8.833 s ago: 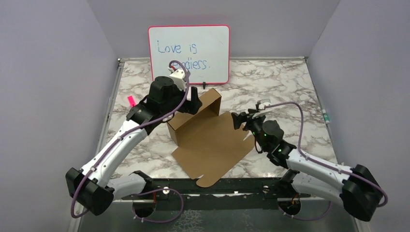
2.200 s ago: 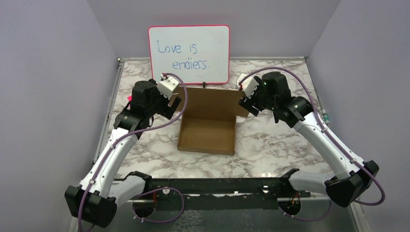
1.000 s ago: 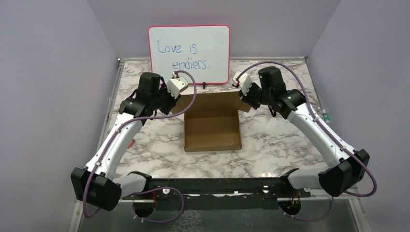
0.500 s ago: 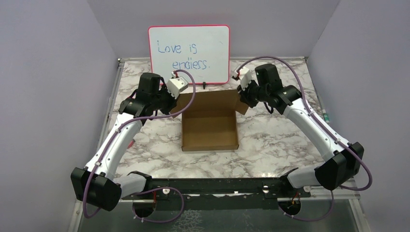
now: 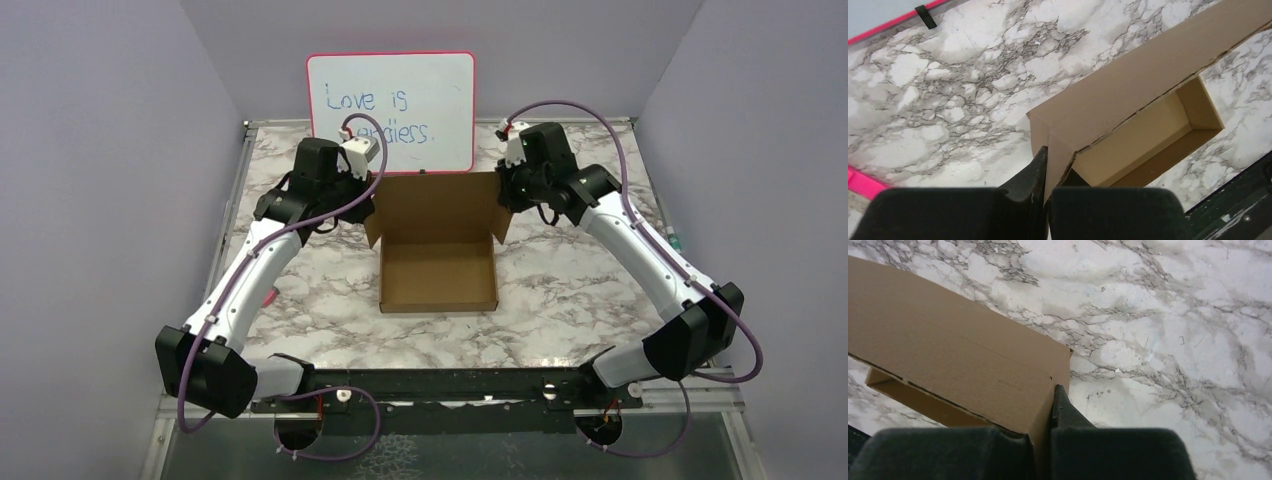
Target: Fold the paper box
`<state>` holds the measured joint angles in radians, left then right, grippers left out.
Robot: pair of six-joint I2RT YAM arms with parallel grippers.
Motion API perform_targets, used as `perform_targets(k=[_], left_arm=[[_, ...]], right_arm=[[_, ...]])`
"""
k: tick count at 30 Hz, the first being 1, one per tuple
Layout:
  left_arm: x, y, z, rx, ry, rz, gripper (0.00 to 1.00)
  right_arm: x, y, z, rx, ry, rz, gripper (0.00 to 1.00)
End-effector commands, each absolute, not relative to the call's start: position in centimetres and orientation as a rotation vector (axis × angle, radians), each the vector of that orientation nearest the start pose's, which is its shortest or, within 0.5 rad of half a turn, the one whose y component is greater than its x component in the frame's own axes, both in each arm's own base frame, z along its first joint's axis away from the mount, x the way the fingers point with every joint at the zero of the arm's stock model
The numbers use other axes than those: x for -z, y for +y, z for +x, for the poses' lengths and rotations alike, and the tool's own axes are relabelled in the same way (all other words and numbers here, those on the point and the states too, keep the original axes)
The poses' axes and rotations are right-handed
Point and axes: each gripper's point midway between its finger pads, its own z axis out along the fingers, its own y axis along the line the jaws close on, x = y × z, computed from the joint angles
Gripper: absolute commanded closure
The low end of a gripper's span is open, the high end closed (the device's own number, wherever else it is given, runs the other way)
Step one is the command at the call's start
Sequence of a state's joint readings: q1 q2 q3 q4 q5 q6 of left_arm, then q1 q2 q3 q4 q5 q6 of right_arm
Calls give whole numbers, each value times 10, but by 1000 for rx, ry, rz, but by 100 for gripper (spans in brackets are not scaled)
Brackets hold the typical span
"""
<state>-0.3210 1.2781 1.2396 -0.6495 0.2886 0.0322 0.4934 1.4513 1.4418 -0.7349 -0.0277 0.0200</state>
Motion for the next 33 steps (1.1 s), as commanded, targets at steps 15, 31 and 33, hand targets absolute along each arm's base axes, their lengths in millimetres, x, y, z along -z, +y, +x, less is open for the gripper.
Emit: perform_targets(k=[15,31,33], left_arm=[[-252,-165,343,620,2123,39,96],[-237,-172,342,697,2099,-13,96],[-233,-174,339,715,2101,-15,96]], right_arm=[[-239,203,352,-469,2343,163,99],[-237,205,382,-426,2260,238,99],[-232,208,379,-443,2272,237,99]])
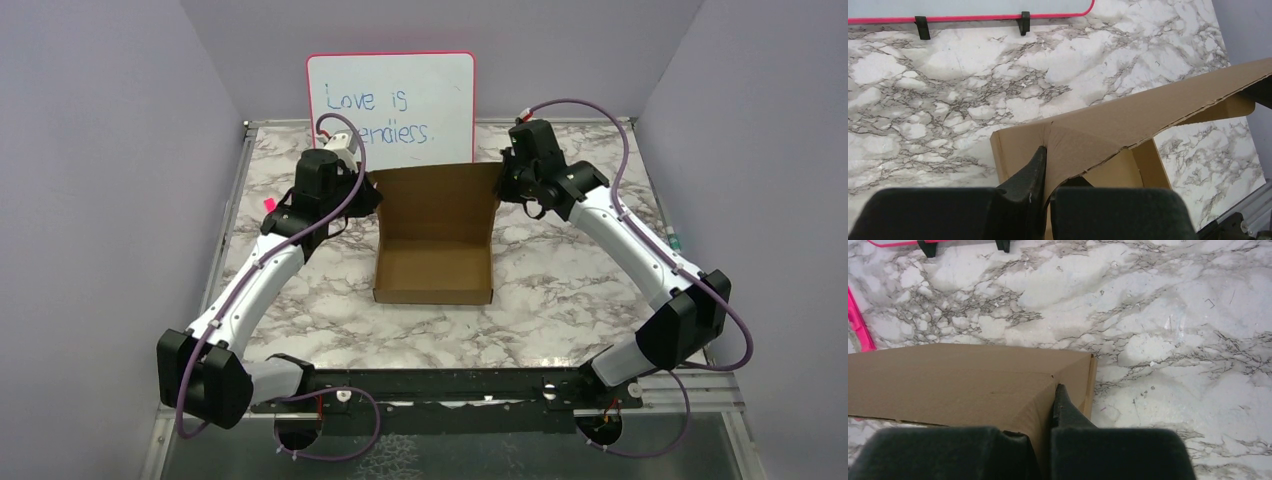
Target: Fold the paper box
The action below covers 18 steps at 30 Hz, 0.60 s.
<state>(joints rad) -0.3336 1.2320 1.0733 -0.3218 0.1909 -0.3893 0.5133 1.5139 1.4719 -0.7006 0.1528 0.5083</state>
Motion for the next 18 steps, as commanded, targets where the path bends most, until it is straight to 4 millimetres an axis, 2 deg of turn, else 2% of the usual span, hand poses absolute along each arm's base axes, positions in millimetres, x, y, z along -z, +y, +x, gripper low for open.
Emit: perform_targets(k=[1,12,18], left_arm=[[-232,-174,337,721,2099,-18,96],[-228,-177,308,817,2061,-40,96],[-216,-176,293,843,2062,-38,94]], right_arm=[[-229,210,377,-447,2277,232,99],[-209,214,345,-463,2278,242,99],[-198,209,326,-481,2268,234,96]])
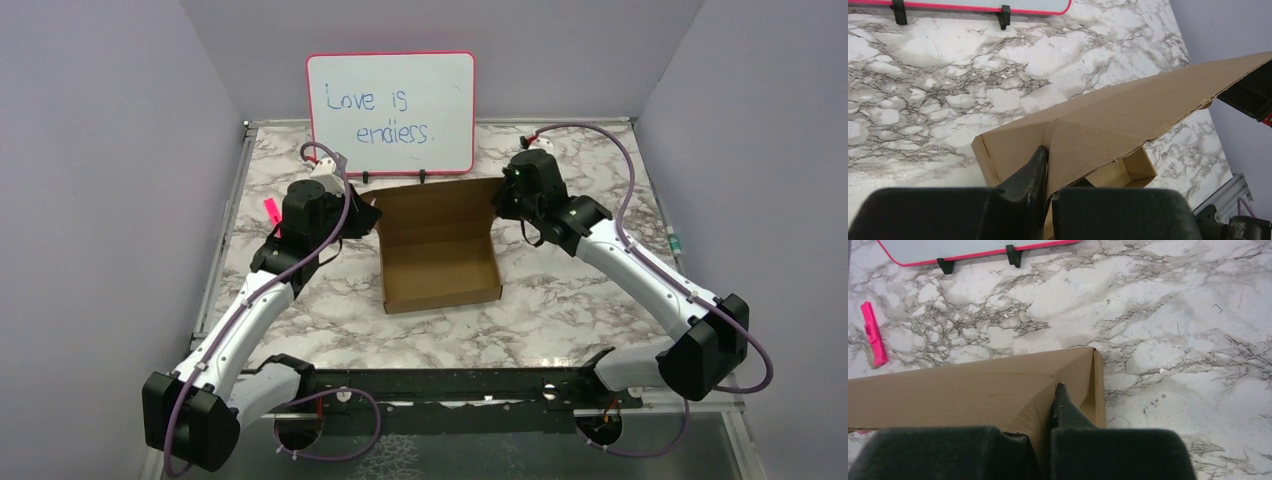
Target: Fold the paper box
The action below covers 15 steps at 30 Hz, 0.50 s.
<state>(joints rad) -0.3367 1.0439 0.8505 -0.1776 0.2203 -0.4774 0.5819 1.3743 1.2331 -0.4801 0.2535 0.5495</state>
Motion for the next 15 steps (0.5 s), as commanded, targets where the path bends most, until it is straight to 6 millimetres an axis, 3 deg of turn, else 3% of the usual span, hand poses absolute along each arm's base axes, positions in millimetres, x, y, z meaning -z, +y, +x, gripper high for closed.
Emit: perform_targets(k=[1,7,15], left_arm=[[-213,-176,289,849,2067,-36,93],[-192,-173,268,881,2090,-52,91],[-192,-172,248,957,2039,-94,87]], right_arm=[[-196,208,322,-482,2268,230,96],[-182,196,298,-512,2235,190,91],[-182,191,281,-585,2157,127,87]])
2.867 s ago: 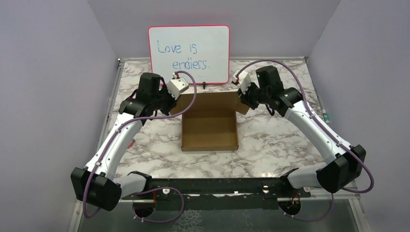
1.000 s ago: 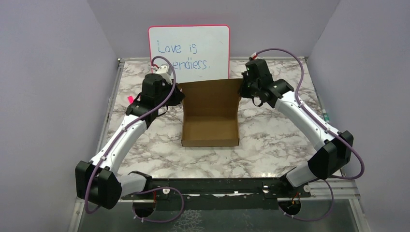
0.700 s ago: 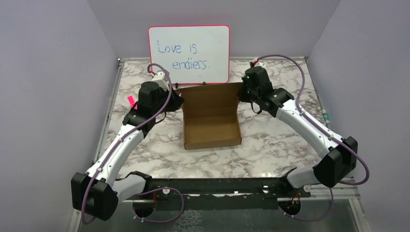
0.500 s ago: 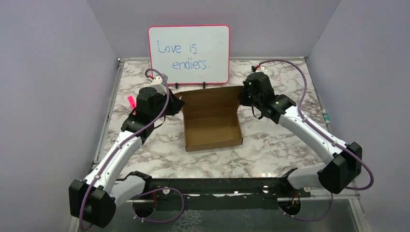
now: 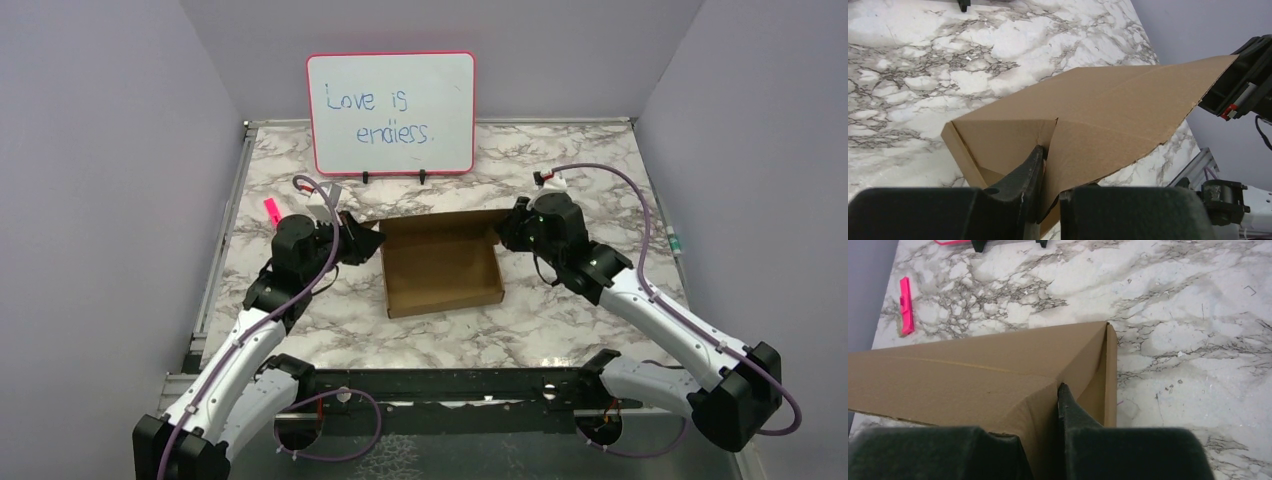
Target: Fold the paper box
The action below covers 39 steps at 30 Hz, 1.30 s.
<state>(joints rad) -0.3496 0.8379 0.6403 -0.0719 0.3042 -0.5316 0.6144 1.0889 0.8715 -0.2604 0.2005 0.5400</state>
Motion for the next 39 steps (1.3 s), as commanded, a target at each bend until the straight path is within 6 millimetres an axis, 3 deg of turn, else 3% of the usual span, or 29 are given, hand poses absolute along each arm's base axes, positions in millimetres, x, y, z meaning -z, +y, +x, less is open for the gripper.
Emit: perform_targets(k=[1,7,11,16,21,26,31,33,36,39], left_arm=[[-194,-174,248,976,2025,-105,86],[-207,-185,251,1044,2003,-104,81],[-194,-182,243,1018,2028,-84,72],[-178,-168,225,959,2059,-85,58],[-183,-158,206,932,2058,-71,37],[-207,-153,190,919,2021,8,24],[-239,-136,179,812,1984,55,6],[-256,-125,180,743,1949,55,1],[-280,-112,190,637,1902,56,1],[-289,-108,209,552,1916,77,1]], right_arm=[[-184,192,280,-599,2147,119,87],[-187,204,280,-653,2145,61,85],[-182,202,273,-666,2146,40,81],[-187,194,258,-676,2126,7,62],[-198,185,247,-672,2094,-17,43],[-214,172,236,-638,2082,-35,34],[-247,155,229,-580,2035,-46,29],[-260,152,228,-566,2018,-51,29],[-272,151,232,-550,2006,-53,29],[-280,151,243,-506,1998,-54,29]])
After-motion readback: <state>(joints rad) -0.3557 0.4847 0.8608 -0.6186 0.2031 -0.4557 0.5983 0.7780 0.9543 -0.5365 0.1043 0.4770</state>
